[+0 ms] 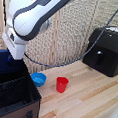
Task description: Discover the targeted book and set your gripper to the appropriate amplitude. Smoothly guide your gripper in the direction of the book and snatch it firmly. Search for the back section of the caddy. Move the held book towards the back section and lightly deposit it inside.
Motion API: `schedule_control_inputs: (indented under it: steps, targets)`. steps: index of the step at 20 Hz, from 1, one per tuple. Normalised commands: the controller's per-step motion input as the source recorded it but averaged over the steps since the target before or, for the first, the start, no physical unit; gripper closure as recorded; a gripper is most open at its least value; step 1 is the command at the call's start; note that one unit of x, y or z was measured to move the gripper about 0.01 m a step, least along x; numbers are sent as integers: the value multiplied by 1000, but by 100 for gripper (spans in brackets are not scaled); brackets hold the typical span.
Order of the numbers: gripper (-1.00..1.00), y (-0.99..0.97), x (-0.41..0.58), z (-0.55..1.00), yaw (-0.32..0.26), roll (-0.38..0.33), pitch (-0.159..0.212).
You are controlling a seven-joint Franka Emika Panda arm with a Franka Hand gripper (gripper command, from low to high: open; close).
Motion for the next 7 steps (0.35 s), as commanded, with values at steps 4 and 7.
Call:
schedule_control_inputs:
  steps: [4, 7]
  targets:
    - [-100, -9, 4, 621, -25, 2, 177]
    - [-100, -10, -57, 850, -6, 20, 135]
